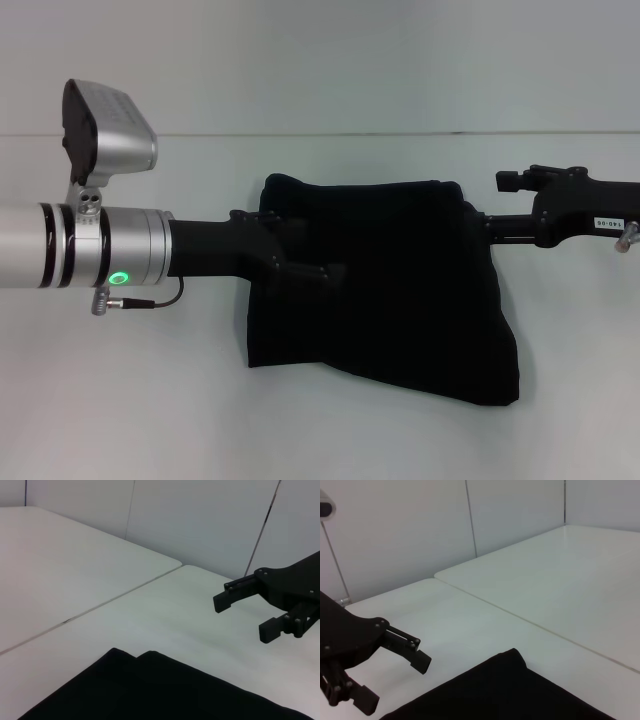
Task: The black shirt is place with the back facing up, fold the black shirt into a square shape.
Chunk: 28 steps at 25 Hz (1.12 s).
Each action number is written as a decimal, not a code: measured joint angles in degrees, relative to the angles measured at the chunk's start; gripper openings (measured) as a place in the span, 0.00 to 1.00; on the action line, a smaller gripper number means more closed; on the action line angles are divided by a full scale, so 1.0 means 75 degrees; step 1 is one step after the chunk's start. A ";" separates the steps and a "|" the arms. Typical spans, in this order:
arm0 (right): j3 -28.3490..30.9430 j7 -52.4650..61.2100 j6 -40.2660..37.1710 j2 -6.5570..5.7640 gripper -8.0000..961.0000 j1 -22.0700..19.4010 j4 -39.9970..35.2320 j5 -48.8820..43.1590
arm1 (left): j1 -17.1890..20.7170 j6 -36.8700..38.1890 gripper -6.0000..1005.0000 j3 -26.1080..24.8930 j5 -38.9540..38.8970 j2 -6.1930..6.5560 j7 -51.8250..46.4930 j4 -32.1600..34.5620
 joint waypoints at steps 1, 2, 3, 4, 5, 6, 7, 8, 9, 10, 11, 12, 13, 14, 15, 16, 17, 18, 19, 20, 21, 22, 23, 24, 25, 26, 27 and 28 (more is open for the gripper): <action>0.0000 0.0000 -0.0001 0.0000 0.95 -0.0001 0.0000 0.0000 | 0.0005 0.0001 0.95 0.0000 0.0000 0.0000 0.0000 0.0000; 0.0000 0.0000 -0.0003 0.0000 0.95 -0.0001 0.0000 -0.0001 | 0.0008 0.0001 0.95 0.0000 0.0000 0.0000 -0.0001 0.0000; 0.0000 0.0000 -0.0004 -0.0002 0.95 0.0000 0.0000 -0.0002 | 0.0008 0.0001 0.95 0.0000 0.0000 0.0000 -0.0001 0.0000; 0.0000 0.0000 -0.0004 -0.0004 0.95 0.0001 0.0000 -0.0003 | 0.0010 0.0001 0.95 0.0000 0.0000 0.0000 -0.0004 0.0000; 0.0000 0.0001 -0.0005 -0.0009 0.95 0.0009 0.0000 -0.0004 | 0.0010 0.0003 0.95 0.0000 0.0000 0.0000 -0.0010 0.0000; 0.0000 0.0007 -0.0004 -0.0015 0.95 0.0017 0.0000 -0.0005 | 0.0010 0.0006 0.95 0.0000 0.0000 0.0001 -0.0017 0.0001; 0.0000 0.0021 -0.0004 -0.0018 0.95 0.0026 0.0000 -0.0007 | 0.0010 0.0009 0.95 0.0000 0.0000 0.0004 -0.0025 0.0000; -0.0002 0.0040 0.0002 -0.0021 0.95 0.0038 0.0000 -0.0010 | 0.0007 0.0010 0.95 0.0000 0.0000 0.0005 -0.0038 0.0000; -0.0019 0.0066 0.0016 -0.0022 0.95 0.0047 0.0000 -0.0013 | 0.0001 0.0012 0.95 0.0000 0.0001 0.0006 -0.0059 0.0001; -0.0019 0.0066 0.0016 -0.0022 0.95 0.0047 0.0000 -0.0013 | -0.0005 0.0012 0.95 0.0000 0.0001 0.0007 -0.0075 0.0001; -0.0029 0.0079 0.0023 -0.0026 0.95 0.0054 0.0000 -0.0017 | -0.0011 0.0012 0.95 0.0000 0.0002 0.0007 -0.0089 0.0001; -0.0037 0.0093 0.0029 -0.0033 0.95 0.0060 0.0000 -0.0020 | -0.0015 0.0012 0.95 0.0000 0.0003 0.0008 -0.0098 0.0001; -0.0042 0.0101 0.0030 -0.0039 0.95 0.0061 0.0000 -0.0022 | -0.0016 0.0012 0.95 0.0000 0.0004 0.0009 -0.0102 0.0001; -0.0049 0.0115 0.0031 -0.0049 0.95 0.0064 0.0000 -0.0026 | -0.0016 0.0012 0.95 0.0000 0.0005 0.0010 -0.0105 0.0001; -0.0052 0.0129 0.0035 -0.0054 0.95 0.0066 0.0002 -0.0027 | -0.0016 0.0012 0.95 0.0000 0.0006 0.0011 -0.0108 0.0001; -0.0053 0.0131 0.0036 -0.0059 0.95 0.0067 0.0009 -0.0028 | -0.0011 0.0012 0.95 0.0000 0.0009 0.0012 -0.0110 0.0001; -0.0055 0.0131 0.0039 -0.0069 0.95 0.0068 0.0034 -0.0030 | -0.0007 0.0012 0.95 0.0000 0.0012 0.0012 -0.0114 0.0001; -0.0061 0.0131 0.0041 -0.0075 0.95 0.0069 0.0051 -0.0031 | -0.0004 0.0012 0.95 0.0000 0.0016 0.0012 -0.0122 0.0001; -0.0061 0.0131 0.0041 -0.0075 0.95 0.0069 0.0051 -0.0031 | -0.0003 0.0012 0.95 0.0000 0.0018 0.0012 -0.0137 0.0001; -0.0068 0.0131 0.0041 -0.0081 0.95 0.0069 0.0065 -0.0033 | 0.0001 0.0011 0.95 0.0001 0.0021 0.0012 -0.0153 0.0001; -0.0074 0.0131 0.0043 -0.0083 0.95 0.0070 0.0072 -0.0041 | 0.0003 0.0009 0.95 0.0001 0.0022 0.0012 -0.0175 0.0001; -0.0079 0.0131 0.0043 -0.0085 0.95 0.0070 0.0079 -0.0056 | 0.0008 0.0006 0.95 0.0000 0.0023 0.0011 -0.0189 0.0001; -0.0081 0.0133 0.0045 -0.0085 0.95 0.0069 0.0083 -0.0085 | 0.0014 0.0004 0.95 0.0001 0.0024 0.0008 -0.0195 0.0001; -0.0082 0.0145 0.0049 -0.0082 0.95 0.0070 0.0085 -0.0117 | 0.0017 0.0003 0.95 0.0000 0.0024 0.0002 -0.0196 0.0001; -0.0082 0.0166 0.0051 -0.0075 0.95 0.0070 0.0088 -0.0163 | 0.0021 0.0004 0.95 0.0000 0.0024 -0.0002 -0.0198 0.0001; -0.0082 0.0187 0.0054 -0.0071 0.95 0.0073 0.0088 -0.0190 | 0.0024 0.0006 0.95 0.0001 0.0024 -0.0004 -0.0200 0.0001; -0.0082 0.0207 0.0057 -0.0066 0.95 0.0081 0.0088 -0.0210 | 0.0027 0.0007 0.95 0.0000 0.0025 -0.0007 -0.0203 0.0000; -0.0082 0.0220 0.0057 -0.0059 0.95 0.0087 0.0088 -0.0222 | 0.0030 0.0010 0.95 0.0001 0.0029 -0.0009 -0.0206 -0.0004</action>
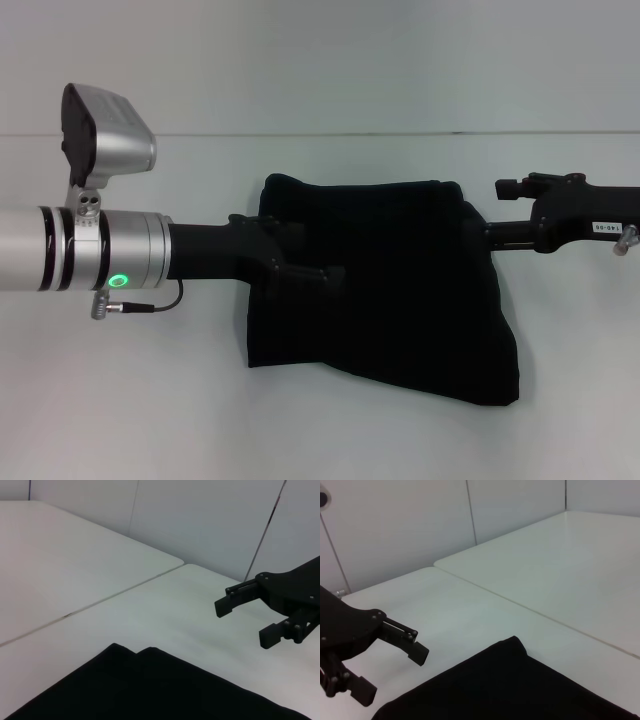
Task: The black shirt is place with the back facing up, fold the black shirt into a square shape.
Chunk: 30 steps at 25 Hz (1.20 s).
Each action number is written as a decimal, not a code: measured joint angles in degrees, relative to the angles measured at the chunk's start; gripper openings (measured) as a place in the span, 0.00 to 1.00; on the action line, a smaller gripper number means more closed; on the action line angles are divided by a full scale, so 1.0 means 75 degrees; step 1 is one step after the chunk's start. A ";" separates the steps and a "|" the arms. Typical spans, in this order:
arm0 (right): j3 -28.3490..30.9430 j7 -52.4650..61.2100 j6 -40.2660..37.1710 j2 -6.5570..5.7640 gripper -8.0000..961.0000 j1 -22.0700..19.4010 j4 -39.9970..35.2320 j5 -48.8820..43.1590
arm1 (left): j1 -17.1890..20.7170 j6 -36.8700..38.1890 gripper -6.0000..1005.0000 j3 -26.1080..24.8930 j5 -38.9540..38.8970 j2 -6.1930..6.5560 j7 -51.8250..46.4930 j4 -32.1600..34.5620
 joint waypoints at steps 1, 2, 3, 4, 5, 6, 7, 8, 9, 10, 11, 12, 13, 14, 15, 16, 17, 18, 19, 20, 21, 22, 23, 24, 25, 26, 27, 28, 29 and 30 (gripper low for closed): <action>0.0000 0.0002 0.0000 0.0008 0.95 0.0002 0.0000 -0.0003 | 0.0003 0.0000 0.95 0.0000 0.0007 0.0000 -0.0001 -0.0007; 0.0000 0.0002 0.0000 0.0016 0.95 0.0004 0.0000 -0.0006 | 0.0005 0.0001 0.95 0.0000 0.0016 -0.0002 -0.0001 -0.0009; 0.0000 0.0002 0.0000 0.0022 0.95 0.0005 0.0000 -0.0008 | 0.0005 0.0002 0.95 0.0000 0.0026 -0.0005 -0.0002 -0.0013; 0.0000 0.0002 0.0000 0.0029 0.95 0.0005 0.0000 -0.0008 | 0.0005 0.0002 0.95 -0.0001 0.0034 -0.0008 -0.0003 -0.0021; 0.0000 0.0003 0.0000 0.0034 0.95 0.0006 0.0000 -0.0010 | 0.0005 0.0002 0.95 -0.0001 0.0042 -0.0011 -0.0003 -0.0037; -0.0001 0.0003 0.0000 0.0040 0.95 0.0006 0.0000 -0.0013 | 0.0005 0.0002 0.95 0.0000 0.0044 -0.0014 -0.0004 -0.0052; -0.0006 0.0003 0.0000 0.0045 0.95 0.0006 0.0000 -0.0017 | 0.0005 0.0002 0.95 0.0000 0.0048 -0.0014 -0.0004 -0.0073; -0.0013 0.0002 0.0000 0.0049 0.95 0.0006 0.0000 -0.0020 | 0.0005 0.0002 0.95 0.0000 0.0049 -0.0013 -0.0005 -0.0087; -0.0020 0.0003 0.0000 0.0053 0.95 0.0006 0.0000 -0.0022 | 0.0004 0.0002 0.95 0.0000 0.0051 -0.0011 -0.0005 -0.0098; -0.0027 0.0003 -0.0001 0.0055 0.95 0.0006 0.0002 -0.0024 | 0.0004 0.0002 0.95 0.0000 0.0052 -0.0010 -0.0005 -0.0101; -0.0027 0.0003 -0.0001 0.0055 0.95 0.0006 0.0002 -0.0024 | 0.0005 0.0002 0.95 0.0000 0.0053 -0.0009 -0.0005 -0.0104; -0.0032 0.0002 -0.0001 0.0056 0.95 0.0007 0.0003 -0.0025 | 0.0008 0.0003 0.95 0.0000 0.0053 -0.0008 -0.0005 -0.0104; -0.0035 0.0003 -0.0002 0.0057 0.95 0.0007 0.0005 -0.0025 | 0.0010 0.0002 0.95 0.0000 0.0054 -0.0008 -0.0005 -0.0104; -0.0039 0.0002 -0.0002 0.0058 0.95 0.0007 0.0008 -0.0026 | 0.0014 0.0002 0.95 -0.0001 0.0058 -0.0007 -0.0005 -0.0104; -0.0040 0.0005 -0.0002 0.0059 0.95 0.0007 0.0011 -0.0029 | 0.0014 0.0003 0.95 0.0000 0.0060 -0.0006 -0.0005 -0.0105; -0.0042 0.0011 -0.0003 0.0059 0.95 0.0007 0.0014 -0.0047 | 0.0015 0.0003 0.95 0.0000 0.0063 -0.0005 -0.0006 -0.0108; -0.0044 0.0043 -0.0003 0.0065 0.95 0.0007 0.0018 -0.0096 | 0.0014 0.0002 0.95 0.0000 0.0064 -0.0005 -0.0006 -0.0111; -0.0045 0.0060 -0.0003 0.0068 0.95 0.0007 0.0018 -0.0126 | 0.0014 0.0003 0.95 0.0000 0.0065 -0.0004 -0.0005 -0.0114; -0.0045 0.0060 -0.0003 0.0068 0.95 0.0007 0.0018 -0.0126 | 0.0014 0.0003 0.95 0.0000 0.0065 -0.0003 -0.0005 -0.0114; -0.0046 0.0075 -0.0003 0.0074 0.95 0.0008 0.0018 -0.0145 | 0.0014 0.0003 0.95 0.0000 0.0065 -0.0002 -0.0006 -0.0117; -0.0046 0.0083 -0.0003 0.0078 0.95 0.0011 0.0018 -0.0156 | 0.0015 0.0003 0.95 -0.0001 0.0065 -0.0002 -0.0006 -0.0122; -0.0047 0.0086 -0.0003 0.0081 0.95 0.0012 0.0018 -0.0162 | 0.0019 0.0002 0.95 0.0000 0.0065 -0.0002 -0.0005 -0.0133; -0.0047 0.0087 -0.0003 0.0086 0.95 0.0013 0.0018 -0.0166 | 0.0020 0.0002 0.95 0.0000 0.0065 -0.0002 -0.0005 -0.0145; -0.0047 0.0087 -0.0003 0.0092 0.95 0.0014 0.0018 -0.0166 | 0.0021 0.0002 0.95 0.0000 0.0065 -0.0002 -0.0005 -0.0162; -0.0047 0.0087 -0.0003 0.0095 0.95 0.0015 0.0018 -0.0167 | 0.0021 0.0002 0.95 0.0000 0.0065 -0.0002 -0.0005 -0.0169; -0.0047 0.0087 -0.0003 0.0097 0.95 0.0015 0.0018 -0.0167 | 0.0022 0.0003 0.95 0.0000 0.0065 -0.0002 -0.0005 -0.0180; -0.0047 0.0087 -0.0003 0.0096 0.95 0.0017 0.0018 -0.0167 | 0.0023 0.0003 0.95 0.0000 0.0065 -0.0002 -0.0005 -0.0186; -0.0047 0.0087 -0.0003 0.0097 0.95 0.0017 0.0018 -0.0167 | 0.0024 0.0003 0.95 -0.0001 0.0065 -0.0002 -0.0005 -0.0186; -0.0047 0.0087 -0.0003 0.0097 0.95 0.0018 0.0018 -0.0167 | 0.0025 0.0003 0.95 0.0000 0.0065 -0.0001 -0.0005 -0.0186; -0.0047 0.0087 -0.0003 0.0096 0.95 0.0018 0.0018 -0.0167 | 0.0025 0.0002 0.95 0.0000 0.0065 -0.0002 -0.0005 -0.0187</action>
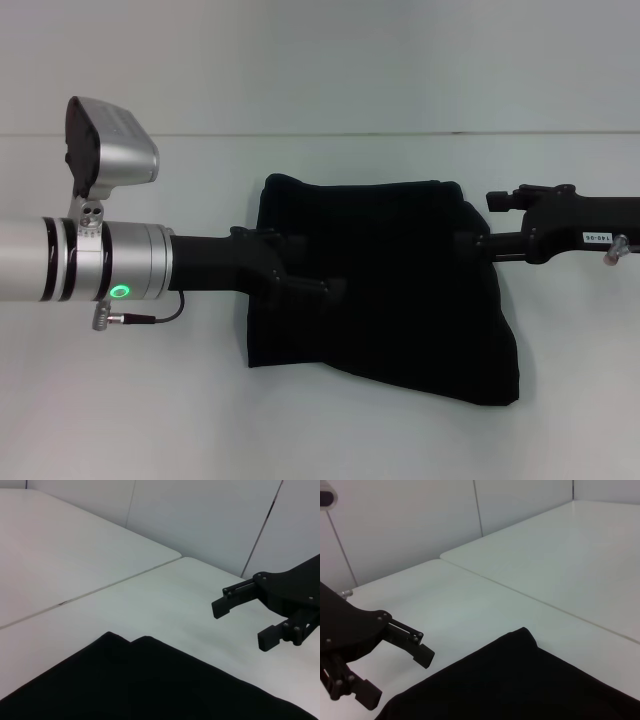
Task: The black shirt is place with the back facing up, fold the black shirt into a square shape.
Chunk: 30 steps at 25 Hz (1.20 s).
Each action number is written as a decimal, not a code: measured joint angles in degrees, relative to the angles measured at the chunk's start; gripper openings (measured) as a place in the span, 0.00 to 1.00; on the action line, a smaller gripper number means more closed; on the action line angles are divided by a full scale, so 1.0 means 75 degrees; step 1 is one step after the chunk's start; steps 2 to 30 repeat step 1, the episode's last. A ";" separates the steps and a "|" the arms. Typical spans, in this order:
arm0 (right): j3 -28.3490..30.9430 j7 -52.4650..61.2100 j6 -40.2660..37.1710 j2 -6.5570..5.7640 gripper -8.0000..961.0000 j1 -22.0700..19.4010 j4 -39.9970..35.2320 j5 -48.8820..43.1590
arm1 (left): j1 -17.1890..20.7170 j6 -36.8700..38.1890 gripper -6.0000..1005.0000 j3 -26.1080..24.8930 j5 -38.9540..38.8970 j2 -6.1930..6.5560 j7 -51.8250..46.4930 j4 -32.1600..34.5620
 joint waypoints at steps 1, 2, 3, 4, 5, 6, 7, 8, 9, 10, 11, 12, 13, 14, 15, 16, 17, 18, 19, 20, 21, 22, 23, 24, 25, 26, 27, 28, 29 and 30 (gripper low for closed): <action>0.0000 0.0000 0.0000 0.0000 0.95 0.0000 0.0000 0.0000 | 0.0001 0.0000 0.95 0.0000 0.0000 0.0000 0.0000 0.0000; 0.0000 0.0000 0.0000 0.0000 0.95 0.0000 0.0000 0.0000 | 0.0001 0.0000 0.95 0.0000 0.0000 0.0000 0.0000 0.0000; 0.0000 0.0000 0.0000 0.0000 0.95 0.0000 0.0000 0.0000 | 0.0001 0.0000 0.95 0.0000 0.0000 0.0000 0.0000 0.0000; 0.0000 0.0000 0.0000 0.0000 0.95 0.0000 0.0000 0.0000 | 0.0001 0.0000 0.95 0.0000 0.0000 0.0000 0.0000 0.0000; 0.0000 0.0000 0.0000 0.0000 0.95 0.0000 0.0000 0.0000 | 0.0001 0.0000 0.95 0.0000 0.0000 0.0000 0.0000 0.0000; 0.0000 0.0000 0.0000 0.0000 0.95 0.0000 0.0000 0.0000 | 0.0001 0.0000 0.95 0.0000 0.0000 0.0000 0.0000 0.0000; 0.0000 0.0000 0.0000 0.0000 0.95 0.0000 0.0000 0.0000 | 0.0001 0.0000 0.95 0.0000 0.0000 0.0000 0.0000 0.0000; 0.0000 0.0000 0.0000 0.0000 0.95 0.0000 0.0000 0.0000 | 0.0001 0.0000 0.95 0.0000 0.0000 0.0000 0.0000 0.0000; 0.0000 0.0000 0.0000 0.0000 0.95 0.0000 0.0000 0.0000 | 0.0001 0.0000 0.95 0.0000 0.0000 0.0000 0.0000 0.0000; 0.0000 0.0000 0.0000 0.0000 0.95 0.0000 0.0000 0.0000 | 0.0001 0.0000 0.95 0.0000 0.0000 0.0000 0.0000 0.0000; 0.0000 0.0000 0.0000 0.0000 0.95 0.0000 0.0000 0.0000 | 0.0001 0.0000 0.95 0.0000 0.0000 0.0000 0.0000 0.0000; 0.0000 0.0000 0.0000 0.0000 0.95 0.0000 0.0000 0.0000 | 0.0001 0.0000 0.95 0.0000 0.0000 0.0000 0.0000 0.0000; 0.0000 0.0000 0.0000 0.0000 0.95 0.0000 0.0000 0.0000 | 0.0001 0.0000 0.95 0.0000 0.0000 0.0000 0.0000 0.0000; 0.0000 0.0000 0.0000 0.0000 0.95 0.0000 0.0000 0.0000 | 0.0001 0.0000 0.95 0.0000 0.0000 0.0000 0.0000 0.0000; 0.0000 0.0000 0.0000 0.0000 0.95 0.0000 0.0000 0.0000 | 0.0001 0.0000 0.95 0.0000 0.0000 0.0000 0.0000 0.0000; 0.0000 0.0000 0.0000 0.0000 0.95 0.0000 0.0000 0.0000 | 0.0001 0.0000 0.95 0.0000 0.0000 0.0000 0.0000 0.0000; 0.0000 0.0000 0.0000 0.0000 0.95 0.0000 0.0000 0.0000 | 0.0001 0.0000 0.95 0.0000 0.0000 0.0000 0.0000 0.0000; 0.0000 0.0000 0.0000 0.0000 0.95 0.0000 0.0000 0.0000 | 0.0001 0.0000 0.95 0.0000 0.0000 0.0000 0.0000 0.0000; 0.0000 0.0000 0.0000 0.0000 0.95 0.0000 0.0000 0.0000 | 0.0001 0.0000 0.95 0.0000 0.0000 0.0000 0.0000 0.0000; 0.0000 0.0000 0.0000 0.0000 0.95 0.0000 0.0000 0.0000 | 0.0001 0.0000 0.95 0.0000 0.0000 0.0000 0.0000 0.0000; 0.0000 0.0000 0.0000 0.0000 0.95 0.0000 0.0000 0.0000 | 0.0001 0.0000 0.95 0.0000 0.0000 0.0000 0.0000 0.0000; 0.0000 0.0000 0.0000 0.0000 0.95 0.0000 0.0000 0.0000 | 0.0001 0.0000 0.95 0.0000 0.0000 0.0000 0.0000 0.0000; 0.0000 0.0000 0.0000 0.0000 0.95 0.0000 0.0000 0.0000 | 0.0001 0.0000 0.95 0.0000 0.0000 0.0000 0.0000 0.0000; 0.0000 0.0000 0.0000 0.0000 0.95 0.0000 0.0000 0.0000 | 0.0001 0.0000 0.95 0.0000 0.0000 0.0000 0.0000 0.0000; 0.0000 0.0000 0.0000 0.0000 0.95 0.0000 0.0000 0.0000 | 0.0001 0.0000 0.95 0.0000 0.0000 0.0000 0.0000 0.0000; 0.0000 0.0000 0.0000 0.0000 0.95 0.0000 0.0000 0.0000 | 0.0001 0.0000 0.95 0.0000 0.0000 0.0000 0.0000 0.0000; 0.0000 0.0000 0.0000 0.0000 0.95 0.0000 0.0000 0.0000 | 0.0001 0.0000 0.95 0.0000 0.0000 0.0000 0.0000 0.0000; 0.0000 0.0000 0.0000 0.0000 0.95 0.0000 0.0000 0.0000 | 0.0001 0.0000 0.95 0.0000 0.0000 0.0000 0.0000 0.0000; 0.0000 0.0000 0.0000 0.0000 0.95 0.0000 0.0000 0.0000 | 0.0001 0.0000 0.95 0.0000 0.0000 0.0000 0.0000 0.0000; 0.0000 0.0000 0.0000 0.0000 0.95 0.0000 0.0000 0.0000 | 0.0001 0.0000 0.95 0.0000 0.0000 0.0000 0.0000 0.0000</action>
